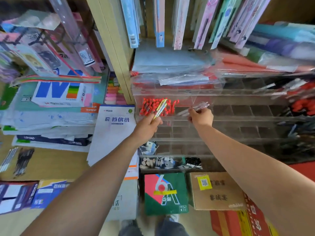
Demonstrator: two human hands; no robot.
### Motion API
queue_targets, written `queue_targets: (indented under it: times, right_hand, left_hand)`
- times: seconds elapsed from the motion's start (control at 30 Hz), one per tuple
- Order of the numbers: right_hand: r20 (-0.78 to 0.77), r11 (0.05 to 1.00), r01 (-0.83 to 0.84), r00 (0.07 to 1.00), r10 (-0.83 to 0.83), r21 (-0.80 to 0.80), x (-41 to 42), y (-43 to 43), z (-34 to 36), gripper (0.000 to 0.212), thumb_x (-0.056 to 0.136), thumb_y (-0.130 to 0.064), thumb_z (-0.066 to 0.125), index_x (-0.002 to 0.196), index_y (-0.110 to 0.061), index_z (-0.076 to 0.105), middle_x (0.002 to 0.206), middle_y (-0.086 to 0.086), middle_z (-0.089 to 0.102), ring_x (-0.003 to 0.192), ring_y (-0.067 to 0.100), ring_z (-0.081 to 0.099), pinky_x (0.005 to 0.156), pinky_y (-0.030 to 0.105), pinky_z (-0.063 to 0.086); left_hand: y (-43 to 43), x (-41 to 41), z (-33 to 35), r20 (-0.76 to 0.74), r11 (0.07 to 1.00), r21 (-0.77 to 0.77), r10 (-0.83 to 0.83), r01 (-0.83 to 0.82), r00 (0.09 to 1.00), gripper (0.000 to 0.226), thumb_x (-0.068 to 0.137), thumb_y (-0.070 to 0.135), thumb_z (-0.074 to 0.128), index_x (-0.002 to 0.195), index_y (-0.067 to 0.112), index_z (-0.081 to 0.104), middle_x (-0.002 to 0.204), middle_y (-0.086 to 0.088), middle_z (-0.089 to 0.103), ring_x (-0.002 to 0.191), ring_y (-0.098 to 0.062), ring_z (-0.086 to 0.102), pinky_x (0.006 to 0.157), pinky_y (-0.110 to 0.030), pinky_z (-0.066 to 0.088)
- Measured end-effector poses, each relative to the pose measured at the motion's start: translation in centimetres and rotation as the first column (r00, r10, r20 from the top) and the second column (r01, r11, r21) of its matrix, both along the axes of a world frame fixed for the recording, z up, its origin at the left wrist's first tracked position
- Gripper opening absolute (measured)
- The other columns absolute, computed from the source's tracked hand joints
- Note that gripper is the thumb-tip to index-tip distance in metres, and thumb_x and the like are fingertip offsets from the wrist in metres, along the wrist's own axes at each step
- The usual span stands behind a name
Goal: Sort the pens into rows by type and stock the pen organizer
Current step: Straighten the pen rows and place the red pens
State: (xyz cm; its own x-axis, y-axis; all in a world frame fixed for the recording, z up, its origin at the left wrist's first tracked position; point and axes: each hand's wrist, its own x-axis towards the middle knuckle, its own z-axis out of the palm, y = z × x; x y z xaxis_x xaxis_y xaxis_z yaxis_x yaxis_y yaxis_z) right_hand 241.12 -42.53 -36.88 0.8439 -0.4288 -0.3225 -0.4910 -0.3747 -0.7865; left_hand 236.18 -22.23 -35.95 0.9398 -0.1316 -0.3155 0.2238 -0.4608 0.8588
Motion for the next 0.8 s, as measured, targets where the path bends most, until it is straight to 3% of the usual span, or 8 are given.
queue_targets:
  times: [0.13,0.23,0.33,0.47,0.53,0.6,0.7,0.8]
  right_hand:
    - [-0.063,0.999,-0.046,0.997,0.047,0.014,0.9,-0.2,-0.5,0.018,0.083,-0.028,0.068,0.075,-0.012,0.069,0.071,0.007,0.070,0.080,0.028,0.070,0.083,0.042,0.056]
    - [-0.056,0.995,-0.099,0.994,0.098,0.000,1.2,-0.4,-0.3,0.008,0.082,-0.023,0.068,0.077,-0.017,0.069,0.065,0.002,0.065,0.075,0.026,0.070,0.080,0.041,0.058]
    - [-0.076,0.990,-0.138,0.988,0.136,-0.012,1.5,-0.8,-0.4,0.016,0.082,-0.024,0.069,0.092,-0.012,0.073,0.071,0.004,0.067,0.063,0.018,0.067,0.077,0.036,0.059]
    - [-0.056,0.994,-0.112,0.992,0.111,-0.018,1.2,-1.2,-0.3,0.039,0.077,-0.029,0.076,0.111,-0.014,0.064,0.101,0.006,0.068,0.087,0.023,0.067,0.087,0.039,0.055]
    - [-0.020,0.995,-0.068,0.998,0.067,-0.070,0.6,-1.5,0.3,0.052,0.078,-0.028,0.076,0.122,-0.012,0.053,0.122,0.008,0.053,0.099,0.025,0.060,0.095,0.036,0.049]
    - [0.073,0.996,0.000,0.997,0.007,-0.089,-0.2,-1.9,1.2,0.048,0.082,-0.028,0.073,0.121,-0.010,0.050,0.126,0.010,0.047,0.100,0.025,0.057,0.091,0.034,0.046]
    - [0.177,0.976,-0.123,0.980,0.090,0.182,-1.3,-2.4,2.4,0.027,0.086,-0.035,0.068,0.098,-0.012,0.058,0.096,0.005,0.064,0.079,0.016,0.059,0.071,0.028,0.046]
    - [0.084,0.783,-0.321,0.941,0.329,0.533,-2.5,-2.6,3.5,0.023,0.088,-0.034,0.067,0.088,-0.012,0.062,0.072,0.001,0.059,0.055,0.010,0.045,0.048,0.021,0.034]
  left_hand:
    - [-0.4,0.1,0.0,-0.001,1.000,-0.007,0.020,-0.020,1.000,0.026,0.102,0.032,0.038,0.088,0.020,0.058,0.067,0.002,0.047,0.064,-0.014,0.046,0.061,-0.028,0.036]
    - [-0.9,0.0,0.3,-0.006,1.000,-0.015,0.012,-0.012,1.000,0.026,0.102,0.029,0.038,0.093,0.015,0.058,0.067,0.002,0.046,0.062,-0.012,0.044,0.059,-0.025,0.035]
    - [-1.4,0.1,0.4,0.000,1.000,-0.017,-0.001,0.001,1.000,0.025,0.102,0.027,0.038,0.094,0.013,0.057,0.066,0.002,0.045,0.061,-0.010,0.043,0.059,-0.024,0.034]
    - [-1.8,0.1,0.7,-0.027,0.998,-0.045,-0.044,0.043,0.999,0.024,0.102,0.030,0.039,0.092,0.020,0.058,0.072,-0.002,0.048,0.058,-0.012,0.042,0.059,-0.028,0.034]
    - [-1.9,0.3,1.2,-0.042,0.996,-0.023,-0.086,0.085,0.995,0.024,0.102,0.033,0.038,0.088,0.026,0.057,0.067,0.003,0.045,0.055,-0.010,0.040,0.055,-0.027,0.032]
    - [-2.2,0.5,1.7,-0.059,0.992,-0.012,-0.127,0.127,0.990,0.024,0.102,0.034,0.038,0.090,0.025,0.057,0.065,0.009,0.044,0.054,-0.005,0.040,0.053,-0.024,0.031]
    - [-3.3,0.8,2.4,-0.092,0.980,-0.021,-0.199,0.198,0.976,0.023,0.103,0.030,0.038,0.098,0.018,0.057,0.067,0.010,0.043,0.056,-0.003,0.040,0.053,-0.022,0.033]
    - [-5.3,0.8,3.2,-0.124,0.956,-0.039,-0.294,0.291,0.948,0.022,0.103,0.025,0.038,0.099,0.015,0.057,0.067,0.006,0.043,0.053,-0.005,0.038,0.050,-0.018,0.033]
